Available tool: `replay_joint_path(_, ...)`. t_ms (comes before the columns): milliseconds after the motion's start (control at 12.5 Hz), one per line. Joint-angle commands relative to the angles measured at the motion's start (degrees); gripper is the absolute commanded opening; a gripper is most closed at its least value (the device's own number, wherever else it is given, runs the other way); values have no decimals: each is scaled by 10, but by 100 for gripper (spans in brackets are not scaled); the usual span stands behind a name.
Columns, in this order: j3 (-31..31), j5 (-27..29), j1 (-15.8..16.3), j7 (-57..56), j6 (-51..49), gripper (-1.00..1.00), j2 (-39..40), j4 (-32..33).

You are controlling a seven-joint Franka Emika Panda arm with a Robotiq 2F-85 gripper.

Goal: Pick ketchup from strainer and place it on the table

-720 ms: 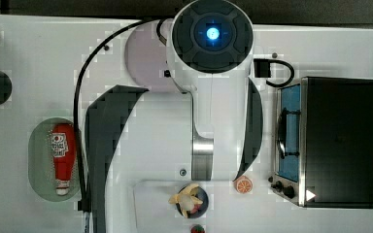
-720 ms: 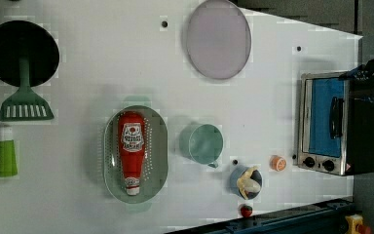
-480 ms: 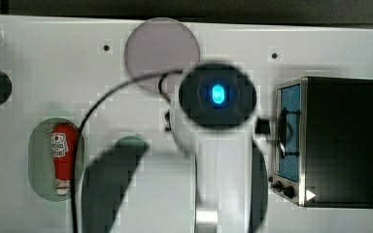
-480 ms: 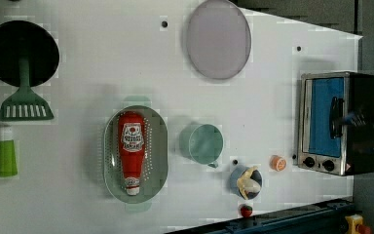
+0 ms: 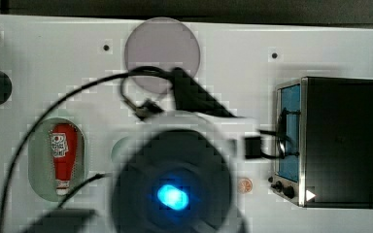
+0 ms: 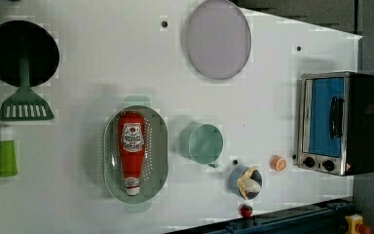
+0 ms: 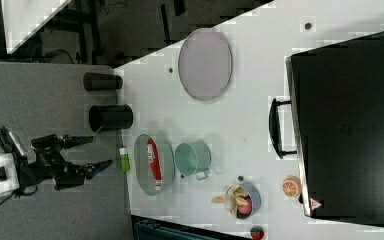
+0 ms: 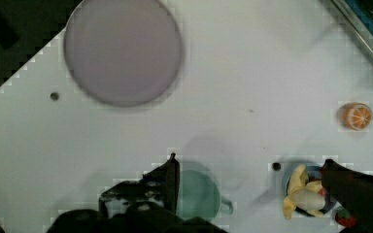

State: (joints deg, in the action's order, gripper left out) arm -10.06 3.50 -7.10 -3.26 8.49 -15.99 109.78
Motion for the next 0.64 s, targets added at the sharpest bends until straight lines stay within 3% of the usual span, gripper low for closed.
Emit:
replay_joint_path(80, -88, 9, 35, 22, 9, 100, 59, 27)
replay_joint_path(640, -270, 8, 42, 59, 157, 100, 138, 53)
